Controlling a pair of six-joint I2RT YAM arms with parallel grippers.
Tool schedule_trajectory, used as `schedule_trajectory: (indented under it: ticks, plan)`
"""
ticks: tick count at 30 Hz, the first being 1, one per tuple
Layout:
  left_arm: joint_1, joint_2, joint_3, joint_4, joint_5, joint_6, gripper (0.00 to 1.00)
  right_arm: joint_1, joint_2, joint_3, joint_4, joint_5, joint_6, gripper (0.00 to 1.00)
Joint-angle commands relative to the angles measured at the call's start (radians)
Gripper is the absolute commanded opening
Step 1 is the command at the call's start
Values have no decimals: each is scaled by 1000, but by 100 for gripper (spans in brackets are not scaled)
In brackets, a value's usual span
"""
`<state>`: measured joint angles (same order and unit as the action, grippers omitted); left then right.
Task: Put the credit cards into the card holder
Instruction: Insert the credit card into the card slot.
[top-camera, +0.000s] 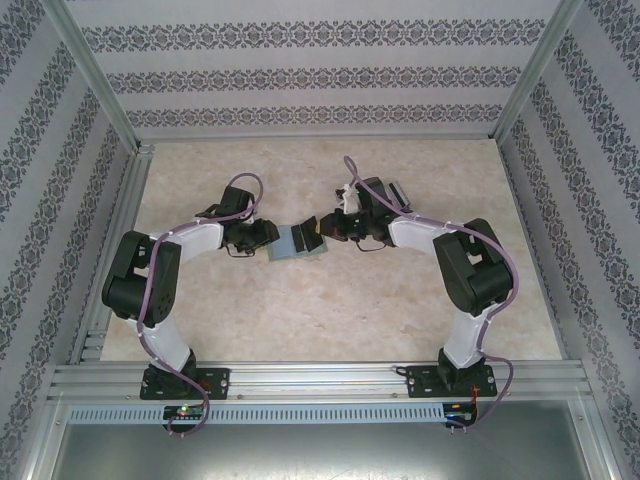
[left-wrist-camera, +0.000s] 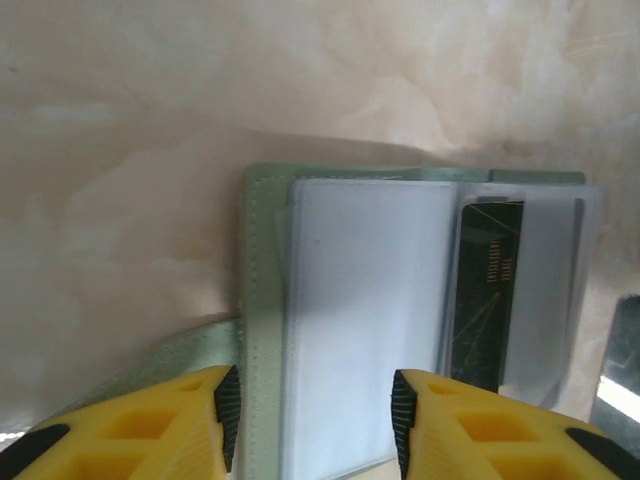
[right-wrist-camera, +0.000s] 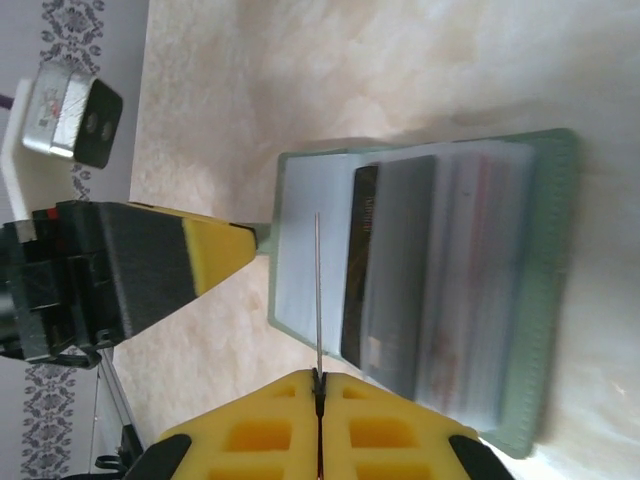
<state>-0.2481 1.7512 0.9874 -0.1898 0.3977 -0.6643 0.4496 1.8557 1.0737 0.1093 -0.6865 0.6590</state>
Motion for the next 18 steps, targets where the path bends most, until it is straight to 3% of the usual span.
schedule_trajectory:
  ticks: [1,8,18]
  plan:
    - [18,-28,-22,11,-38,31,43,33,21,47,2,27,-17,9]
    - [22,-29,-52,25,-56,25,34,62,72,84,-16,72,-9,9]
    - [23,10,-50,41,-49,22,32,64,126,112,-22,123,21,9]
